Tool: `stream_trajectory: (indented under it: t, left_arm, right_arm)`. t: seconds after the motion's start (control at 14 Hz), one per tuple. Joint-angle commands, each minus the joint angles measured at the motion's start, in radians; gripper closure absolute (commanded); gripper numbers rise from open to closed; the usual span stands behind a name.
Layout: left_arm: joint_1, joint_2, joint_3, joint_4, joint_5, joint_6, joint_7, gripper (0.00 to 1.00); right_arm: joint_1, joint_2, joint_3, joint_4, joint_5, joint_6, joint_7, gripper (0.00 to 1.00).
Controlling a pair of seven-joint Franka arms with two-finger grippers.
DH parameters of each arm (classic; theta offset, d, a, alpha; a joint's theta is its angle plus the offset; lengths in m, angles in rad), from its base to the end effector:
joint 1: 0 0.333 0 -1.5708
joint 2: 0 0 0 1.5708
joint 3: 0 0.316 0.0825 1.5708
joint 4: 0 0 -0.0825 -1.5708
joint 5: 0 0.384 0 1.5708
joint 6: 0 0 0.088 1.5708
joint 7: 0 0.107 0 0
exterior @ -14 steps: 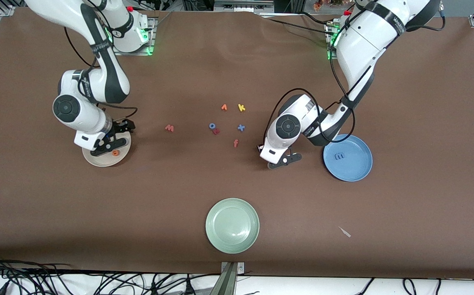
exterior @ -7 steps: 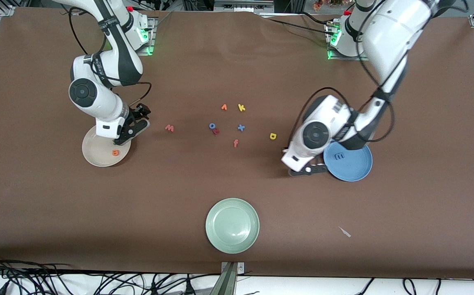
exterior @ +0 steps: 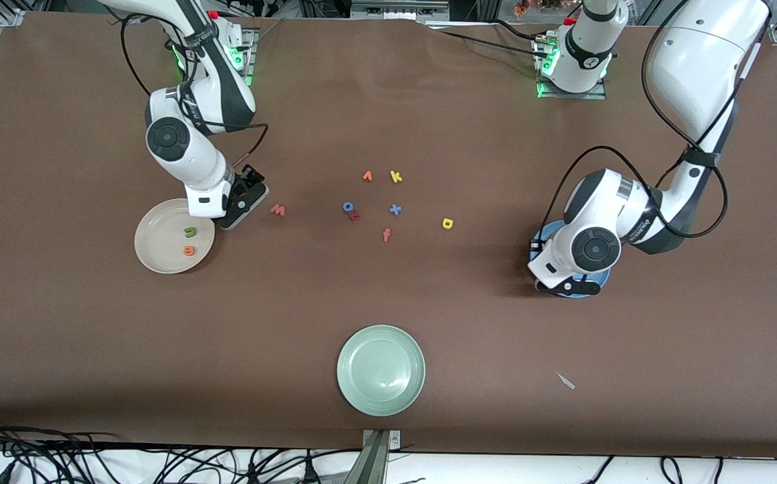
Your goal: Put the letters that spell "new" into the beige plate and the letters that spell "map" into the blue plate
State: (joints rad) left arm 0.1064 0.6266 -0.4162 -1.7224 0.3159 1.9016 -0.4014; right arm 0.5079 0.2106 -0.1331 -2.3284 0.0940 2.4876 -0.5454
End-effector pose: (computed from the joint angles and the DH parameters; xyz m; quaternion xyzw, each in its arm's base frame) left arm 0.6057 -0.1507 0.2215 -0.9817 0.0229 0.1725 0.0770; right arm 0.4797 0.1872 0.2448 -0.9114 -0.4105 0.0230 0.0158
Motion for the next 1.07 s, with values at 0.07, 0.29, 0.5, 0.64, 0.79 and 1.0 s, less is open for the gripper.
stream_trajectory:
  t: [0.07, 0.29, 0.5, 0.64, 0.79, 1.0]
  left_arm:
    - [0.021, -0.022, -0.016, -0.046, 0.032, 0.05, 0.015, 0.0]
    - [0.016, -0.051, -0.064, -0.039, 0.009, 0.045, -0.008, 0.0]
    - [0.003, -0.058, -0.16, -0.023, -0.041, 0.045, -0.213, 0.0]
    - [-0.04, -0.045, -0.203, -0.02, -0.041, 0.06, -0.36, 0.0]
    - [-0.102, -0.022, -0.205, -0.025, -0.043, 0.112, -0.399, 0.0]
    - [-0.168, 0.034, -0.202, -0.051, -0.028, 0.244, -0.402, 0.0]
  right_arm:
    - [0.006, 0.041, 0.039, -0.054, -0.002, 0.143, -0.018, 0.0]
    - [0.023, 0.081, 0.056, -0.052, -0.002, 0.169, -0.016, 0.0]
    - [0.061, 0.114, 0.055, -0.051, -0.002, 0.211, -0.013, 0.0]
    - [0.069, 0.15, 0.055, -0.051, -0.002, 0.269, -0.013, 0.01]
    - [0.07, 0.185, 0.055, -0.051, -0.002, 0.321, -0.016, 0.07]
    - [0.07, 0.174, 0.055, -0.052, -0.002, 0.313, -0.04, 0.12]
